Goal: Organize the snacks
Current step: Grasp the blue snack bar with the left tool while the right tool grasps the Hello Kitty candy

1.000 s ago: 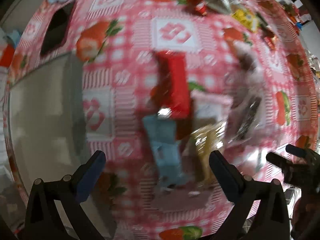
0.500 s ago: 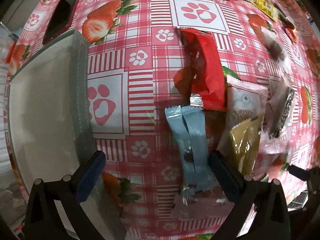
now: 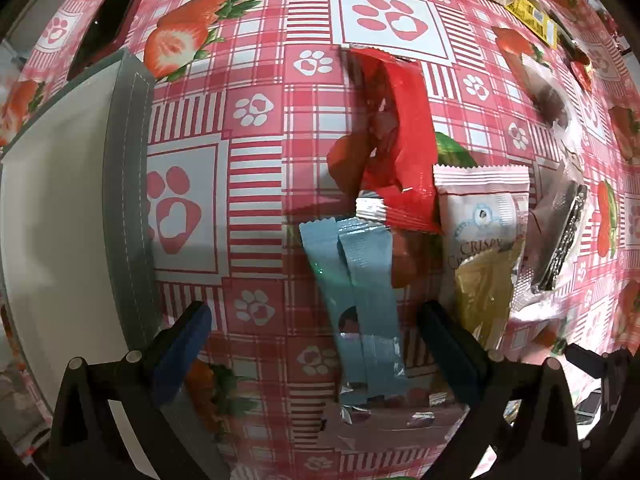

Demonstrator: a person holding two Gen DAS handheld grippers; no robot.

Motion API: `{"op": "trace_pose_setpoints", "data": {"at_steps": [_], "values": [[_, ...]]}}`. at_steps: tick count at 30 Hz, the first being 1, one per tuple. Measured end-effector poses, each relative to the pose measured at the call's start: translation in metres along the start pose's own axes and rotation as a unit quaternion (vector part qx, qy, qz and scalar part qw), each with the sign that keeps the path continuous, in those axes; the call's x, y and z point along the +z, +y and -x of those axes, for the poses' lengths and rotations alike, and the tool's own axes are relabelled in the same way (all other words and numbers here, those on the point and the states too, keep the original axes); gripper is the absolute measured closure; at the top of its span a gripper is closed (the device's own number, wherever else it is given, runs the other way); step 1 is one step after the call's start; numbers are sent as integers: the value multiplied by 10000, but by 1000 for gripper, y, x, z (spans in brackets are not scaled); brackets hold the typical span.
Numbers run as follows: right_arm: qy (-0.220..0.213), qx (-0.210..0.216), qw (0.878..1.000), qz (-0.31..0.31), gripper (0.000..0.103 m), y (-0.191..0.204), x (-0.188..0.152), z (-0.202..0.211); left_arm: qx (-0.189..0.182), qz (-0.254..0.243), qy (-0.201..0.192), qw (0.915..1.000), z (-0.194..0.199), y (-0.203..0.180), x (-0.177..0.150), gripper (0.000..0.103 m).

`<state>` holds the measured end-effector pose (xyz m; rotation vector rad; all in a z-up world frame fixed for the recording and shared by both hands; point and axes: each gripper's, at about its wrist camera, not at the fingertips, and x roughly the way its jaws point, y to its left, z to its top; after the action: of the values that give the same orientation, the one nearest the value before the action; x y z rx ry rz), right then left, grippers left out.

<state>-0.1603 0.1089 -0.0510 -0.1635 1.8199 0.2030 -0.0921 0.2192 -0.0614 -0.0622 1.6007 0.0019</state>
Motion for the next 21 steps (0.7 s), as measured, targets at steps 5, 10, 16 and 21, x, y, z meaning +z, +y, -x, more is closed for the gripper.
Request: {"op": "trace_pose_setpoints", "data": {"at_steps": [5, 10, 16, 21], "values": [[-26, 107, 9999, 5, 0, 5, -2, 3, 32, 1, 1, 10000, -1, -3, -2, 0], [-45, 149, 9999, 8, 0, 8, -2, 4, 65, 0, -2, 10000, 1, -3, -4, 0], [-85, 166, 9998, 8, 0, 5, -2, 2, 112, 7, 2, 9999, 7, -5, -7, 0], [-123, 214, 9997, 4, 0, 2, -3, 1, 140, 4, 2, 9999, 11, -5, -9, 0]]}}
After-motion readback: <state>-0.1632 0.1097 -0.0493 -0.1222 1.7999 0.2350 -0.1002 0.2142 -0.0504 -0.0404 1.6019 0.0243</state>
